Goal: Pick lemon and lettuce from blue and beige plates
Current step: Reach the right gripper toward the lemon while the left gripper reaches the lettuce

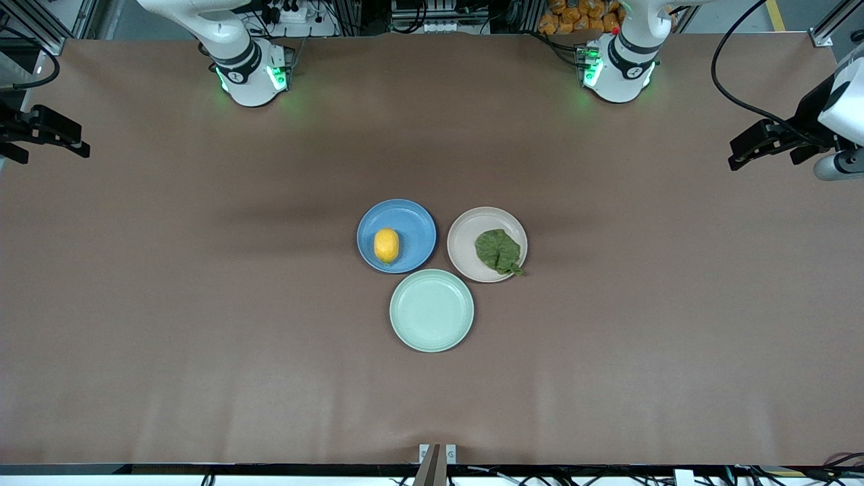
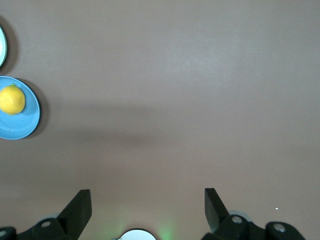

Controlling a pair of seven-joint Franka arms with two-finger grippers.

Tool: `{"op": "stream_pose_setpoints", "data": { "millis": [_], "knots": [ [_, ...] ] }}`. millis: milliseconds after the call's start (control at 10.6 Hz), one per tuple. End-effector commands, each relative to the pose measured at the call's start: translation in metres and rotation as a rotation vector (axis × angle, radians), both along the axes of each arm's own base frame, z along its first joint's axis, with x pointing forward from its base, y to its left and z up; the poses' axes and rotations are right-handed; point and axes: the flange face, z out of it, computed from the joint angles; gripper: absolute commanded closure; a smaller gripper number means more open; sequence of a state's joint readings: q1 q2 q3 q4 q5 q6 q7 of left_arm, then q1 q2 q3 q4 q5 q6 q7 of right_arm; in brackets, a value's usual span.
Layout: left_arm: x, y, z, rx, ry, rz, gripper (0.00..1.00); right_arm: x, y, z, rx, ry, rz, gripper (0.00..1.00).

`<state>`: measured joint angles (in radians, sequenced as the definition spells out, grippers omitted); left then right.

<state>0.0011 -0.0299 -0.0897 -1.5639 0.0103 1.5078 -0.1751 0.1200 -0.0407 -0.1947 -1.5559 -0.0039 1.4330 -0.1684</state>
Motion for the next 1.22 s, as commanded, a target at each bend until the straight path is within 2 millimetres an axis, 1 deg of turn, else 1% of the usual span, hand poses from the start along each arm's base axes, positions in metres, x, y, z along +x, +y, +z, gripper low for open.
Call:
{"op": "stream_pose_setpoints", "data": {
  "millis": [0, 188, 282, 376, 470, 564, 658, 752, 940, 1034, 1128],
  "knots": [
    [0.000, -0.002, 0.004, 0.000, 0.011, -0.028, 0.00, 0.003, -0.001, 0.004, -0.015, 0.006, 0.009, 0.00],
    [0.001, -0.001, 0.002, -0.002, 0.014, -0.026, 0.00, 0.003, -0.001, 0.004, -0.013, 0.006, 0.010, 0.00],
    [0.005, 0.000, -0.004, -0.002, 0.025, -0.025, 0.00, 0.003, -0.001, 0.004, -0.012, 0.006, 0.010, 0.00],
    [0.009, -0.002, -0.013, -0.005, 0.042, -0.028, 0.00, 0.003, -0.001, 0.002, -0.012, 0.009, 0.008, 0.00],
    [0.015, -0.011, -0.030, -0.018, 0.075, -0.034, 0.00, 0.005, -0.001, -0.002, -0.012, 0.016, 0.008, 0.00],
    [0.024, -0.028, -0.048, -0.020, 0.102, -0.062, 0.00, 0.007, 0.000, -0.008, -0.010, 0.030, 0.007, 0.00],
    [0.032, -0.047, -0.064, -0.019, 0.110, -0.078, 0.00, 0.012, 0.003, -0.020, -0.009, 0.053, 0.012, 0.00],
    [0.037, -0.067, -0.080, -0.019, 0.115, -0.070, 0.00, 0.022, 0.010, -0.038, -0.014, 0.078, 0.023, 0.00],
    [0.046, -0.101, -0.109, -0.011, 0.131, -0.030, 0.00, 0.036, 0.026, -0.073, 0.018, 0.144, 0.039, 0.00],
    [0.049, -0.117, -0.124, -0.007, 0.134, 0.005, 0.00, 0.045, 0.044, -0.094, 0.054, 0.174, 0.057, 0.00],
    [0.053, -0.132, -0.139, -0.010, 0.136, 0.045, 0.00, 0.059, 0.063, -0.116, 0.087, 0.174, 0.065, 0.00]
  ]
}}
